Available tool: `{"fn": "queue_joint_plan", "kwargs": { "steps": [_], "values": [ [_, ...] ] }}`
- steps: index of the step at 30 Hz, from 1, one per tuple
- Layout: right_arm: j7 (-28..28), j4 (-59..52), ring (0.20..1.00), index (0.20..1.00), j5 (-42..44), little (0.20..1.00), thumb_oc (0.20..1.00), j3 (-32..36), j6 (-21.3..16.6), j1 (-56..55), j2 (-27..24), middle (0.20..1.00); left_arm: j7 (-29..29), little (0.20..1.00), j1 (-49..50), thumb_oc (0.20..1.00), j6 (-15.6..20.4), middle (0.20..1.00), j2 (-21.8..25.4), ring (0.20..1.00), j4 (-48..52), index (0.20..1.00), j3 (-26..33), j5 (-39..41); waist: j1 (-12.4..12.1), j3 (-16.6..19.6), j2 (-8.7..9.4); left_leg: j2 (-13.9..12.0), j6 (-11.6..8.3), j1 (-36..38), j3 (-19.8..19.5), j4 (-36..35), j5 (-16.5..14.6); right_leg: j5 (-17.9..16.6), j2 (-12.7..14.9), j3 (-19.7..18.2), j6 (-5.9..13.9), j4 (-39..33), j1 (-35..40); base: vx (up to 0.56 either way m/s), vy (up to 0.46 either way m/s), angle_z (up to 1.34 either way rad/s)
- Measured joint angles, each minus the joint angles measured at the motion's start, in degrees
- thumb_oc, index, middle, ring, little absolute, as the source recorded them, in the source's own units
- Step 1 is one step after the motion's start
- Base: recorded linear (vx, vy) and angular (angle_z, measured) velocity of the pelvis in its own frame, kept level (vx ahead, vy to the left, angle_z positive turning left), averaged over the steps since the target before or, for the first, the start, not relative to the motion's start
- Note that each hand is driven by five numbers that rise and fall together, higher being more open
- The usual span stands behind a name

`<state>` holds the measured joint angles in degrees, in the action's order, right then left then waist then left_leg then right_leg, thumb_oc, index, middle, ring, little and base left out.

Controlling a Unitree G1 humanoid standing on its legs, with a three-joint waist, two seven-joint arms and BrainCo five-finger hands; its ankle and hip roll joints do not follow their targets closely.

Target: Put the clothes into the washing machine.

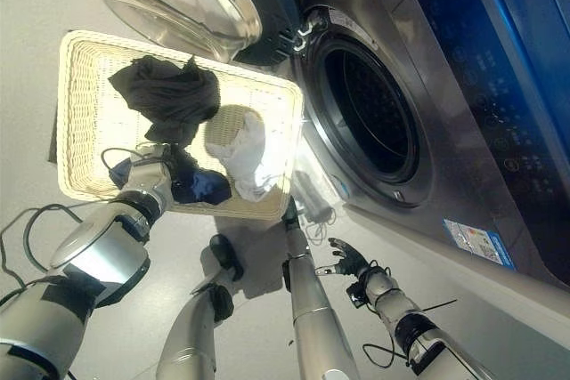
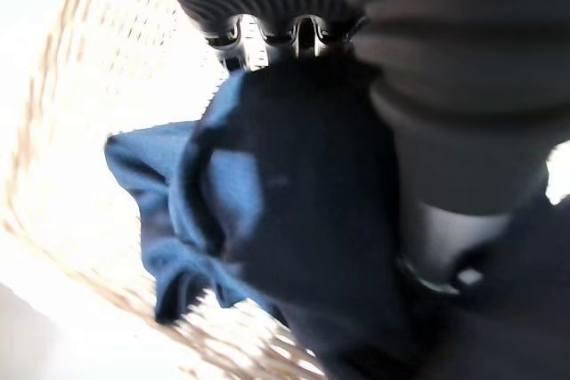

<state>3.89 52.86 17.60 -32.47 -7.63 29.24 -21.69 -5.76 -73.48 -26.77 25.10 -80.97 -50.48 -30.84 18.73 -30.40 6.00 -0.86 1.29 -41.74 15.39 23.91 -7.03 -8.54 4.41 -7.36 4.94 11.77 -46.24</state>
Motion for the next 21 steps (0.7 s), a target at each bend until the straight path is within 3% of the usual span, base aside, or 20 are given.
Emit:
{"fn": "queue_joint_plan", "kwargs": {
  "steps": [6, 11, 16, 20, 21],
  "values": [
    [0.08, -1.5, 1.0, 1.0, -0.14, 1.0, 1.0, -0.62, 0.06, 0.55, -0.91, 1.0, -14.72, 0.2, 1.68, 0.2, -2.87, 0.2, -1.58, 0.2, 0.85, 0.2, -2.25, -5.52, 0.67, 0.03, -0.06, 0.24, 0.16, 0.81, -0.21, -0.49, 0.11, -0.18, 0.03, 0.0, -0.3, 0.48, 0.13, 0.0, 0.007, -0.03],
    [0.39, -1.76, 1.0, 1.0, -0.23, 1.0, 1.0, -2.05, 0.24, 1.47, -1.9, 1.0, -16.91, 0.2, 4.54, 0.2, -3.11, 0.2, -2.77, 0.2, 3.36, 0.2, -3.6, -6.28, 0.06, 0.16, -0.33, 1.41, 0.38, 5.02, -0.69, -2.6, 1.06, 0.67, 0.86, 0.15, -0.35, 1.87, 2.82, -0.03, -0.019, 0.05],
    [0.42, -2.0, 1.0, 1.0, -1.28, 1.0, 1.0, -1.94, 0.55, 1.65, -1.91, 1.0, -10.38, 0.2, 5.79, 0.2, -1.41, 0.2, -1.29, 0.2, 4.34, 0.2, -2.82, 3.72, -1.25, 0.34, -0.56, 2.01, -0.03, 6.43, -1.61, -4.17, 2.17, 1.09, 1.31, 0.54, -0.3, 2.55, 3.86, -0.03, -0.045, 0.12],
    [-0.17, -2.09, 1.0, 1.0, -1.37, 1.0, 1.0, -1.86, 0.59, -0.95, -2.05, 1.0, 2.51, 0.2, 10.8, 0.2, 10.02, 0.2, 0.84, 0.2, 5.15, 0.2, 4.78, 20.09, -3.0, 0.55, -1.19, 1.9, -0.79, 11.74, -3.87, -6.29, 3.04, 1.01, 1.07, 2.21, -1.1, 0.86, 9.81, -0.03, -0.074, 0.11],
    [-0.17, -2.09, 1.0, 1.0, -1.37, 1.0, 1.0, -1.86, 0.59, -0.95, -2.05, 1.0, 2.51, 0.2, 10.8, 0.2, 10.02, 0.2, 0.84, 0.2, 5.15, 0.2, 4.78, 20.09, -3.0, 0.55, -1.19, 1.9, -0.79, 11.74, -3.87, -6.29, 3.04, 1.01, 1.07, 2.21, -1.1, 0.86, 9.81, -0.04, -0.083, 0.32]
  ]
}}
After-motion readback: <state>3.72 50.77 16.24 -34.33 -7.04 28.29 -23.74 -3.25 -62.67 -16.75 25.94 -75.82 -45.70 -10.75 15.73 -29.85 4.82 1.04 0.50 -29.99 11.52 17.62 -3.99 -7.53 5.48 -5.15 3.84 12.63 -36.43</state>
